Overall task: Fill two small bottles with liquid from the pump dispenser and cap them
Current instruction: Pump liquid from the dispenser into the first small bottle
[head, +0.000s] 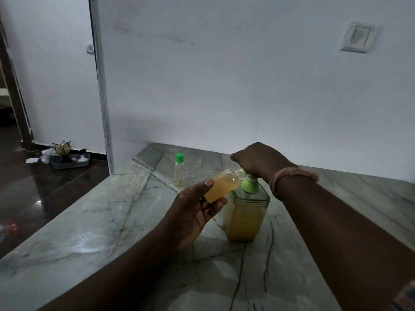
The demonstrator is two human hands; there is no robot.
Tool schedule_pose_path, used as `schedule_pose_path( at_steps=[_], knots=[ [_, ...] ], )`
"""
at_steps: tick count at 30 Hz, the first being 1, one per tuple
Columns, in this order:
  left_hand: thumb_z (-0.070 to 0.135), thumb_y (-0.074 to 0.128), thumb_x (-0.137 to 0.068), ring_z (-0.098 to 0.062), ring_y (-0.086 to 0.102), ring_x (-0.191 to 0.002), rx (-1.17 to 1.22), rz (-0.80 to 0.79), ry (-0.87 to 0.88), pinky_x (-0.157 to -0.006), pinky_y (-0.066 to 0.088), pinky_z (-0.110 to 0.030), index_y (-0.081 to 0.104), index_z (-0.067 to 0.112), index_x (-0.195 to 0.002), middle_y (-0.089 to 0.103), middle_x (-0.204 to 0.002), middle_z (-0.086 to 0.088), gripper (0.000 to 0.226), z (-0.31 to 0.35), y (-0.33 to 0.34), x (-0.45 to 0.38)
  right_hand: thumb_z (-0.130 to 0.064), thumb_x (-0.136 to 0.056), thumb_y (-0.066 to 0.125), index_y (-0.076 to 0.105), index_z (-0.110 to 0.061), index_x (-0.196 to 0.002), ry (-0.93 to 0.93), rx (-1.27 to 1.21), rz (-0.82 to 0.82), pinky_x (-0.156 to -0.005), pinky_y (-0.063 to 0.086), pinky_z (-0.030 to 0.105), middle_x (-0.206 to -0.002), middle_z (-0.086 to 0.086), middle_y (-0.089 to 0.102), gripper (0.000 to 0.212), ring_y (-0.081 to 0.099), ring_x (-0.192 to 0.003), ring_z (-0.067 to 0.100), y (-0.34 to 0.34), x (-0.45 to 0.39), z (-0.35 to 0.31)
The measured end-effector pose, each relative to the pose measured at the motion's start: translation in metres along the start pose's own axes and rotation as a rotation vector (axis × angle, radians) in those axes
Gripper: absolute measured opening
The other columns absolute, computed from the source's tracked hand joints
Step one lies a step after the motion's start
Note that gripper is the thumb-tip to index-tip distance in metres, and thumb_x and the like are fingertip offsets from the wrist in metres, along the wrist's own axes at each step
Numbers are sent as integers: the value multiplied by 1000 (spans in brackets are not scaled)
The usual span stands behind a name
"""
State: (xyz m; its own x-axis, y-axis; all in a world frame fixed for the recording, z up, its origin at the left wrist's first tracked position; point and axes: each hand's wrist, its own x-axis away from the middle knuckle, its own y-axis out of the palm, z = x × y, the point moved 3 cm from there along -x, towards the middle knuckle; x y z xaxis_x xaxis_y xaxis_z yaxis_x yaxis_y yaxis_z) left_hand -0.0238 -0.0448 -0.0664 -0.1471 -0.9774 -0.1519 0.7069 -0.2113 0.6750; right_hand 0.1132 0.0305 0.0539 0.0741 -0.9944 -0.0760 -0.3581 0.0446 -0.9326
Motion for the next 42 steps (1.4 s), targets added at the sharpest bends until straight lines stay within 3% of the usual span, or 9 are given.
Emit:
schedule_pose_path(
  at_steps=[10, 15, 18, 21, 24, 28, 32, 38, 42],
  knots=[
    [27, 88, -64, -25, 69, -84, 6, 7, 4, -70, 59, -28, 58, 5, -118, 54, -117, -23, 66, 1, 4, 4, -27, -98, 37, 63, -13, -110, 11, 22, -72, -77, 44, 30, -117, 10, 60, 33, 56, -95, 24, -2, 9, -4],
    [24, 75, -77, -24, 69, -79, 15, 31, 5, -67, 59, -26, 57, 3, -117, 59, -109, -22, 49, 2, 3, 4, -31, -90, 47, 59, -13, -73, 14, -14, 14, -58, 39, 27, -86, 8, 61, 27, 56, -72, 21, 2, 3, 1],
    [23, 69, -79, -23, 68, -79, -12, 32, 7, -68, 59, -25, 58, 3, -119, 62, -106, -21, 45, 2, 4, 3, -28, -99, 41, 65, -8, -102, -16, -26, -13, -83, 46, 33, -109, 15, 60, 31, 59, -101, 29, 6, 7, 1],
    [23, 68, -80, -23, 69, -80, -9, 32, -3, -69, 59, -25, 55, 3, -122, 60, -109, -22, 49, 2, 5, 5, -31, -98, 39, 62, -10, -92, 0, -16, -2, -77, 41, 30, -114, 13, 61, 32, 55, -92, 26, 2, 13, 0],
    [23, 67, -81, -23, 69, -81, -5, 23, -5, -69, 59, -26, 56, 4, -120, 61, -108, -22, 46, 2, 6, 7, -18, -99, 37, 58, -10, -119, 6, -33, -40, -76, 38, 30, -122, 14, 58, 31, 55, -102, 28, -1, 14, -5],
    [22, 66, -81, -24, 69, -80, 5, 21, -5, -69, 59, -26, 59, 5, -116, 63, -104, -20, 40, 2, 4, 4, -31, -96, 42, 63, -11, -86, -33, 55, -11, -67, 41, 28, -105, 10, 65, 30, 59, -84, 21, -3, 9, -5],
    [22, 68, -85, -24, 69, -80, 0, 25, -1, -69, 59, -26, 59, 3, -118, 63, -105, -21, 39, 0, 1, 0, -21, -102, 36, 61, -8, -120, -45, 24, -19, -88, 45, 34, -124, 16, 58, 34, 56, -112, 31, 4, 10, -3],
    [23, 69, -81, -23, 68, -80, 1, 25, -3, -68, 59, -25, 57, 3, -121, 62, -105, -20, 46, 1, 4, 4, -12, -96, 39, 57, -11, -116, -61, 103, -49, -64, 36, 27, -112, 14, 59, 27, 49, -77, 21, -1, 16, -8],
    [24, 69, -80, -22, 68, -80, -3, 13, -9, -69, 59, -25, 57, 3, -120, 62, -103, -19, 46, 1, 3, 5, -23, -94, 42, 57, -10, -81, -48, 142, -23, -52, 32, 27, -78, 6, 55, 24, 45, -60, 16, -6, 14, -8]
  ],
)
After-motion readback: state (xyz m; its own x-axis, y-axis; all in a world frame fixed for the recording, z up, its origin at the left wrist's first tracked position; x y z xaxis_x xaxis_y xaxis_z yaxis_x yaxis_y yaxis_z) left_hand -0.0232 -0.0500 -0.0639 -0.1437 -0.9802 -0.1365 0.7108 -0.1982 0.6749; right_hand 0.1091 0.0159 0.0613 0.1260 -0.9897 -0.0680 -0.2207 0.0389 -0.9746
